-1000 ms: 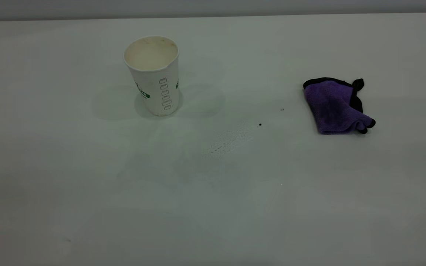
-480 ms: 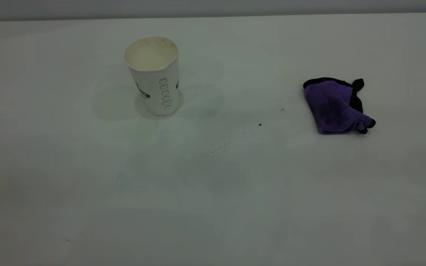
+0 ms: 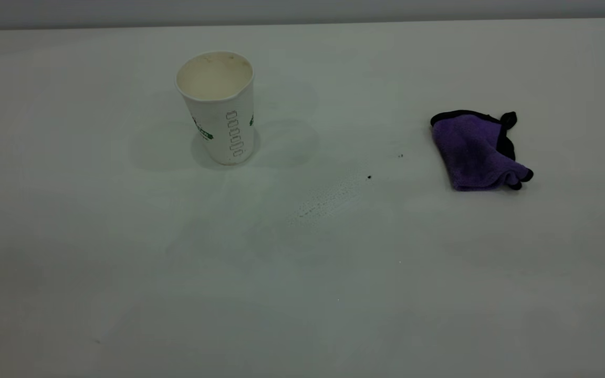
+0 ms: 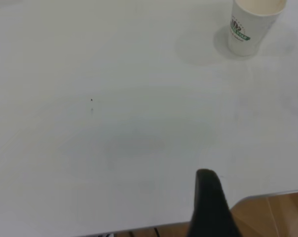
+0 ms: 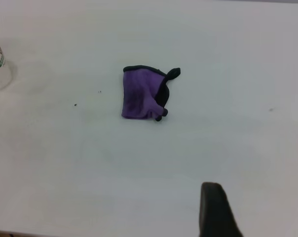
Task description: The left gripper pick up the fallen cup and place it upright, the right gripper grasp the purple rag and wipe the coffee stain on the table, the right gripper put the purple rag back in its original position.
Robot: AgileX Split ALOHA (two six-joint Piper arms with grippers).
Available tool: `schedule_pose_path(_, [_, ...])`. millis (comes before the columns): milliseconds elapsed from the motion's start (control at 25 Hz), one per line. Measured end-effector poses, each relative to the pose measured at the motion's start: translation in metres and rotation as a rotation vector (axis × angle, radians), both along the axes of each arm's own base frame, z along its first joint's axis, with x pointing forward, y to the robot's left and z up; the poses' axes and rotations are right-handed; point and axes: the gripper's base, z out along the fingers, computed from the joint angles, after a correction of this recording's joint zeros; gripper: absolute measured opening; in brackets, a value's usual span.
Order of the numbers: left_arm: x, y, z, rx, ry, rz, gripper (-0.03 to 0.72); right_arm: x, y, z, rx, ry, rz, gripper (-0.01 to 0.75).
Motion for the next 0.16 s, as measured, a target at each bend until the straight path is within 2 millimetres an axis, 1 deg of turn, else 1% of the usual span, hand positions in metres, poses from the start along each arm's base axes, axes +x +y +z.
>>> schedule_pose_path(160, [0.0000, -0.0001, 0.0000, -0.001, 0.000, 0.000, 0.519, 0.0000, 0.0000, 0.0000, 0.000, 0.000, 0.000, 0.471])
